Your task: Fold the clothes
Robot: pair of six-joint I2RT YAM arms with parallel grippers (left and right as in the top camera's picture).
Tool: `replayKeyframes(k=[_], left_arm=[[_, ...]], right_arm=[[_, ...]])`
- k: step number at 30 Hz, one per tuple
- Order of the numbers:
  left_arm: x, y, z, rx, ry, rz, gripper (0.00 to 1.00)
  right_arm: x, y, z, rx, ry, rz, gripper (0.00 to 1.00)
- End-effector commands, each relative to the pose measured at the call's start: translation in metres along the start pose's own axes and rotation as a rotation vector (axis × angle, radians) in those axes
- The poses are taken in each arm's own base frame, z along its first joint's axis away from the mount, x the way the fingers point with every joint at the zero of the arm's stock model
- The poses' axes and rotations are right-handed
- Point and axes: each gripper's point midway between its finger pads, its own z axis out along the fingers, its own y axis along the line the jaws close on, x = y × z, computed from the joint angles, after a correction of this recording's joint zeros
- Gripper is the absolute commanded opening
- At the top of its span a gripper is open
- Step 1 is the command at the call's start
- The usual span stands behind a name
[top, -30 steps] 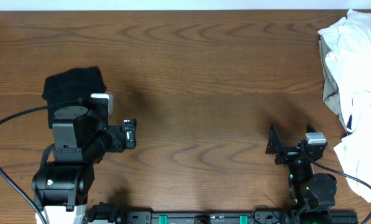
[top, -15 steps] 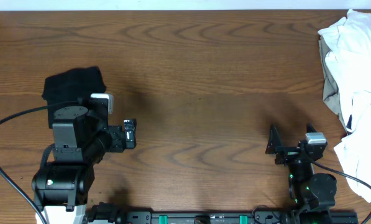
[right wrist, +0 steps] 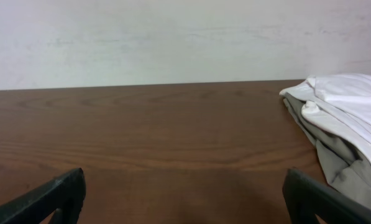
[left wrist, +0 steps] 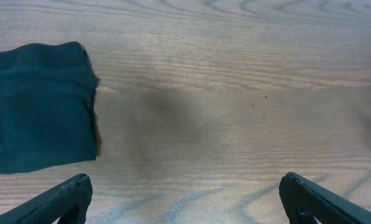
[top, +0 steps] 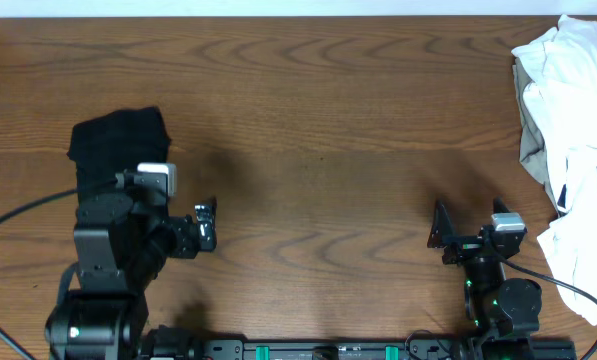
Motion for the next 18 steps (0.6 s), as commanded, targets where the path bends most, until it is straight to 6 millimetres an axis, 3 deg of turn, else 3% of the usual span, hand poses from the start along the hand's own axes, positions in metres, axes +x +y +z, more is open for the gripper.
replayKeyframes(k=[1, 3, 8, 18], left_arm=[[0.011, 0.002, 0.0, -0.008, -0.002, 0.012, 0.98], [0.021, 0.014, 0.0, -0.071, -0.004, 0.039, 0.98], [0.049, 0.019, 0.017, -0.073, -0.027, 0.041, 0.98], [0.068, 0.028, 0.059, -0.056, -0.295, 0.071, 0.98]], right_arm=[[0.0, -0.001, 0.0, 0.0, 0.0, -0.013, 0.99], [0.0, -0.001, 0.0, 0.0, 0.0, -0.013, 0.99], [0.0, -0.001, 0.0, 0.0, 0.0, -0.013, 0.99], [0.0, -0.001, 0.0, 0.0, 0.0, -0.013, 0.99]])
